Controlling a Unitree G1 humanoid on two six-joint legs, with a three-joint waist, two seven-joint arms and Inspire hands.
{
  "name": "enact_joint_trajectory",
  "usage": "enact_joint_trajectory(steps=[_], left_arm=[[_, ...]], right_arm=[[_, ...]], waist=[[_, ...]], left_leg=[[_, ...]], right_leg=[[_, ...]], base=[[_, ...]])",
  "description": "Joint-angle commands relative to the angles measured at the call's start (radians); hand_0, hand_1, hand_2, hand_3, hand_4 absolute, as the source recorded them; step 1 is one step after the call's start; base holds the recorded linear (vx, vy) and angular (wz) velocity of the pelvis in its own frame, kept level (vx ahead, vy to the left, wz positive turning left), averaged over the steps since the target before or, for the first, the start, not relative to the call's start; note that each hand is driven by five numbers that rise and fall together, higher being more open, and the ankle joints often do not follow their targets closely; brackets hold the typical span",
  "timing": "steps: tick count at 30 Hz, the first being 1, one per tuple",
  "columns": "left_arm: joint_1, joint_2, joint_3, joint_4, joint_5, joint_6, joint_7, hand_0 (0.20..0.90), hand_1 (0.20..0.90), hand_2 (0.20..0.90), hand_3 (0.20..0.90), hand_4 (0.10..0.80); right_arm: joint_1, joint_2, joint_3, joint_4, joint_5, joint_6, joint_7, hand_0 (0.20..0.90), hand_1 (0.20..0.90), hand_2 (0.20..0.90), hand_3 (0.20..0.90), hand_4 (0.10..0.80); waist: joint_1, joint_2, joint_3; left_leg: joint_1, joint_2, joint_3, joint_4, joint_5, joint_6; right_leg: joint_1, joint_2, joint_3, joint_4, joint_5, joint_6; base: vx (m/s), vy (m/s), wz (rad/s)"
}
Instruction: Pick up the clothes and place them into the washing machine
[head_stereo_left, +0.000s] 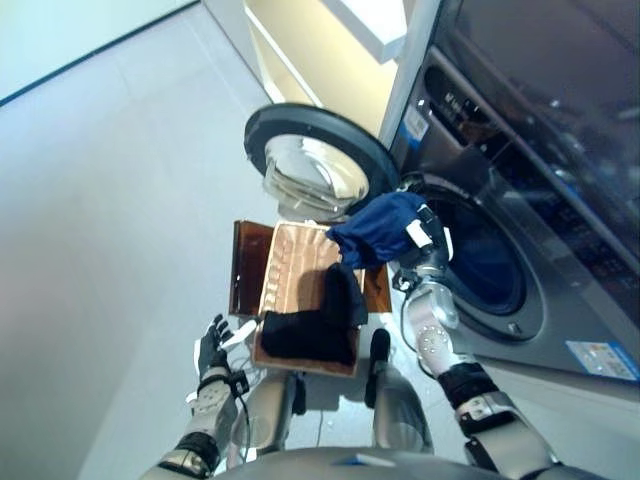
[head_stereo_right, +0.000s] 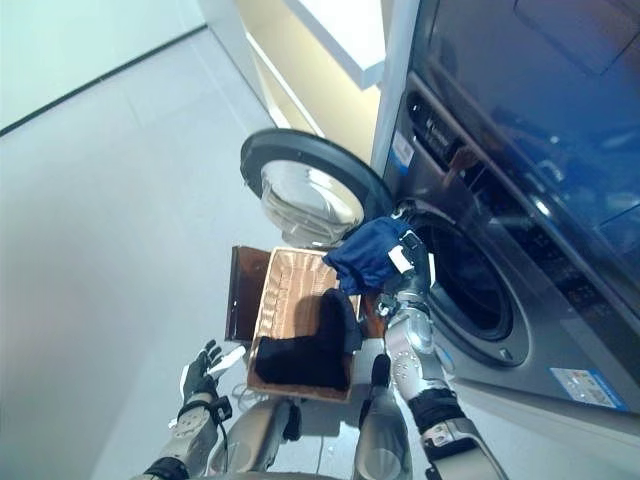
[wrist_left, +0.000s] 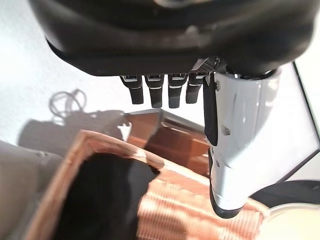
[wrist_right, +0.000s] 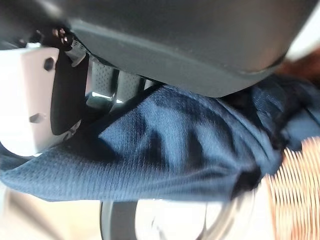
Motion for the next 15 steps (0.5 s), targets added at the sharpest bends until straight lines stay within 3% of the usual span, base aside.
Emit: enact_joint_trajectory(steps=[1,5,9,15], left_arm=[[-0.027,0.051,-0.024,0.034,0.081,-0.018,-0.014,0.9,0.9,0.9,0.9,0.8],[-0.036,0.076,-0.075,0.018,0.223,0.012,-0.021,0.9,0.9,0.9,0.9,0.8],[-0.033,0.099,-0.097,-0.026,0.292,0.018,-0.014,0.9,0.9,0.9,0.9,0.8],[-0.011,0.105,-0.062,-0.032,0.282,0.023,-0.011,0.9,0.9,0.9,0.9,0.8]], right_arm=[[-0.079,-0.03,-0.002,-0.142,-0.218,-0.04,-0.023,0.2,0.2,0.2,0.2,0.3],[-0.134,-0.117,0.019,-0.138,-0.44,0.012,-0.04,0.2,0.2,0.2,0.2,0.3],[-0.165,-0.152,0.028,-0.136,-0.53,0.035,-0.044,0.2,0.2,0.2,0.2,0.3],[-0.147,-0.109,0.013,-0.086,-0.519,0.051,-0.038,0.2,0.2,0.2,0.2,0.3]], waist=[[-0.013,-0.034,-0.087],[-0.019,-0.043,-0.143],[-0.015,-0.048,-0.171],[-0.01,-0.062,-0.217]], left_leg=[[-0.016,-0.011,0.016,0.011,-0.049,-0.054],[0.023,-0.01,0.019,-0.012,-0.053,-0.054],[0.045,-0.011,0.02,-0.017,-0.062,-0.051],[0.087,-0.013,0.026,-0.031,-0.075,-0.048]], right_leg=[[0.026,-0.053,0.006,0.006,-0.033,0.028],[0.061,-0.052,0.003,-0.017,-0.026,0.036],[0.082,-0.052,0.001,-0.027,-0.025,0.039],[0.123,-0.054,0.0,-0.044,-0.027,0.045]], base=[[0.079,0.002,-0.06],[0.076,0.002,-0.07],[0.065,0.005,0.01],[0.07,0.001,-0.01]])
